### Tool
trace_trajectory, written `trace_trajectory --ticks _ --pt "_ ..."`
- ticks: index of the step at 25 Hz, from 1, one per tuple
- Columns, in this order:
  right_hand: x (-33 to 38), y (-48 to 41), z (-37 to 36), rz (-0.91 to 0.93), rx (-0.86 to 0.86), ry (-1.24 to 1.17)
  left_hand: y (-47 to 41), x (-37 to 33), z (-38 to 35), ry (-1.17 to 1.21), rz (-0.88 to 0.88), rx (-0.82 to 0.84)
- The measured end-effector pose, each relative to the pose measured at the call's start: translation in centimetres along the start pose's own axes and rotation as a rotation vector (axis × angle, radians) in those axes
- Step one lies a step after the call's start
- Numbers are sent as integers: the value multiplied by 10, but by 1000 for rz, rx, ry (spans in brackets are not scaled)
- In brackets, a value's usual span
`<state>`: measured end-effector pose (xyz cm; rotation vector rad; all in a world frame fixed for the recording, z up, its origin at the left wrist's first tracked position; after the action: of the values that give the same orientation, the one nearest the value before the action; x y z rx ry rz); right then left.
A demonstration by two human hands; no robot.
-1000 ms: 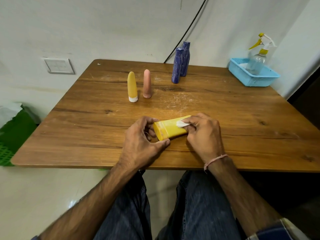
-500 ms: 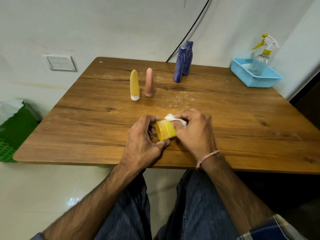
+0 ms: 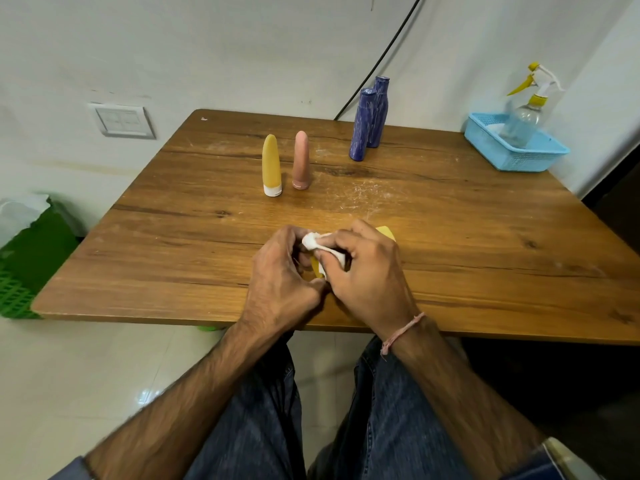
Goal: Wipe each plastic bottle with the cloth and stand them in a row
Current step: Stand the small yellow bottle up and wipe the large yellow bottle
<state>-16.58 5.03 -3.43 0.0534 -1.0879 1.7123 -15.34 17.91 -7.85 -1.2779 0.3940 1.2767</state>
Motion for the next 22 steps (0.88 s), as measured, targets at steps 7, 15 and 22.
trace_trajectory --ticks 7,15,22 --pt "-38 3 26 -144 -127 37 -3 4 -3 -42 123 29" --pt "-78 -3 41 -293 -181 126 -2 4 -4 -63 133 72" --pt "-18 18 3 -68 -60 -64 -1 7 -7 -5 28 70"
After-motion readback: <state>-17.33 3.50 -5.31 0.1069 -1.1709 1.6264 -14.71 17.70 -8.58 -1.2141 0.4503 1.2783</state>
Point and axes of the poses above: each hand's wrist, its own y-axis away from the middle knuckle, its own z-axis out of the back of the hand, x = y × z, the point moved 7 cm from there along -y, towards the middle knuckle, and after that the axes turned 11 degrees about -x, right-handed, at the moved point
